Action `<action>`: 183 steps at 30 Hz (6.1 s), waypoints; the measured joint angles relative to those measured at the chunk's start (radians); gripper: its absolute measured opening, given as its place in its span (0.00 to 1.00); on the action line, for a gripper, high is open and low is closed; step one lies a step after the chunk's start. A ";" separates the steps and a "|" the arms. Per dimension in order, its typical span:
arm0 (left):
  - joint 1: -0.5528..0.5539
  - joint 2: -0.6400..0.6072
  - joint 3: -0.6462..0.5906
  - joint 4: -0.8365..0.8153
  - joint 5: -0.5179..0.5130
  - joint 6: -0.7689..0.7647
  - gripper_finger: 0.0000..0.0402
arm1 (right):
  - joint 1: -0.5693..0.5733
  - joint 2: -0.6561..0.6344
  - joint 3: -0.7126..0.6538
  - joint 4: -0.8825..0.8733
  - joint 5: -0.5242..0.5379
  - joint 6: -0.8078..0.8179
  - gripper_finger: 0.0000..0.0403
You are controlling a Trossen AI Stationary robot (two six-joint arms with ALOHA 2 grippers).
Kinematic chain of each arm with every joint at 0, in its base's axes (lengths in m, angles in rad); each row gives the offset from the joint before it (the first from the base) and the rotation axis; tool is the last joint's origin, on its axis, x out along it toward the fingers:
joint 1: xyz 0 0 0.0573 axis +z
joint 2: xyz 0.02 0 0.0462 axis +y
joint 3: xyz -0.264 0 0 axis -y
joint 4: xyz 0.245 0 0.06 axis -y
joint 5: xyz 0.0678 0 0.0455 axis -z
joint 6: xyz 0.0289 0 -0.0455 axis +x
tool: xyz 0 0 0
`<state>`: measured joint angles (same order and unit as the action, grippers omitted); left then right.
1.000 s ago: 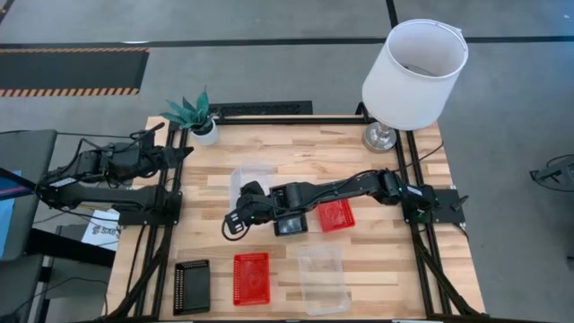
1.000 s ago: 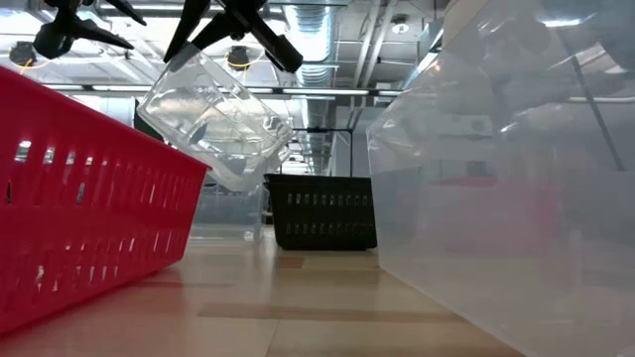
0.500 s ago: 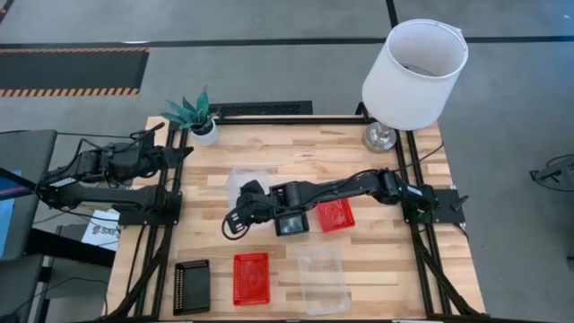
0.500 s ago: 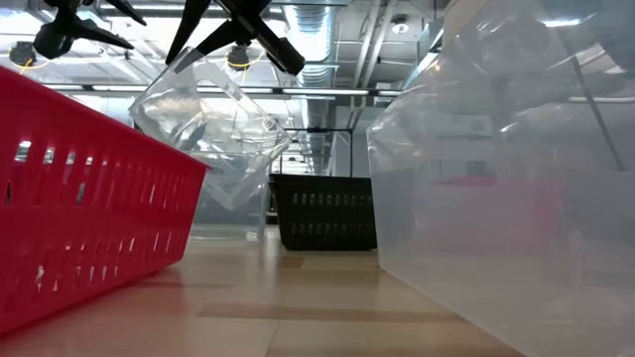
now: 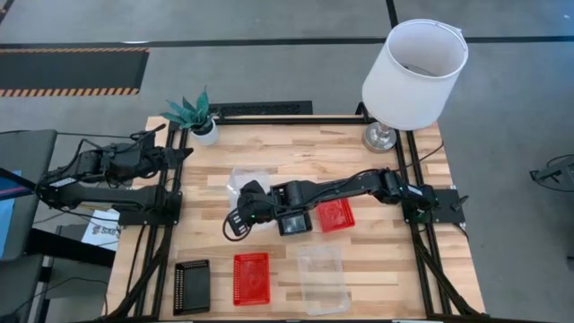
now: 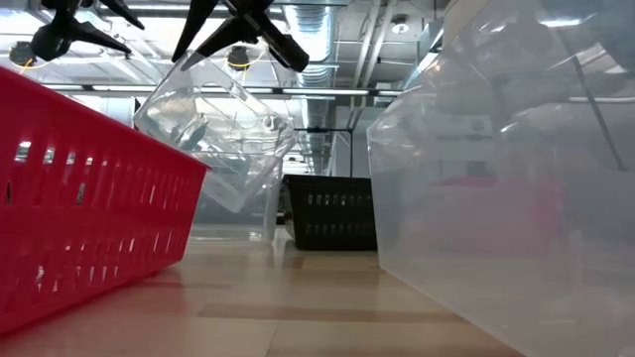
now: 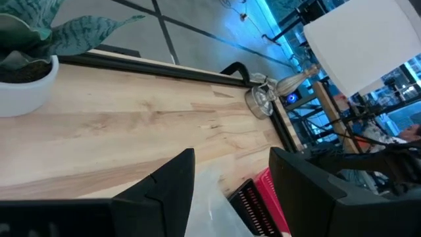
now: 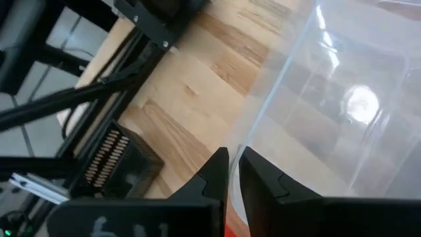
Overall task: Stack baskets by color
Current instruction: Stack the top right transparent bin on the left transparent bin
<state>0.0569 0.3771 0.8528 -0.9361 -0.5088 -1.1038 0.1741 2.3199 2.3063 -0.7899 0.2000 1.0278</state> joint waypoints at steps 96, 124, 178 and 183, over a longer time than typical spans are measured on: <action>0.000 0.000 0.000 -0.024 -0.056 -0.007 0.46 | -0.363 0.016 -0.148 0.007 -0.215 -1.244 0.26; 0.000 0.000 0.000 -0.024 -0.053 -0.011 0.46 | -0.362 0.014 0.002 -0.183 -0.201 -1.212 0.00; 0.000 0.000 0.000 -0.024 -0.053 -0.018 0.46 | -0.385 -0.040 0.045 -0.430 -0.335 -1.183 0.00; 0.000 0.000 0.000 -0.024 -0.053 -0.018 0.46 | -0.385 -0.028 0.046 -0.439 -0.364 -1.186 0.00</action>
<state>0.0569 0.3769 0.8532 -0.9604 -0.5616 -1.1217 -0.2111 2.2919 2.3519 -1.2288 -0.1635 -0.1581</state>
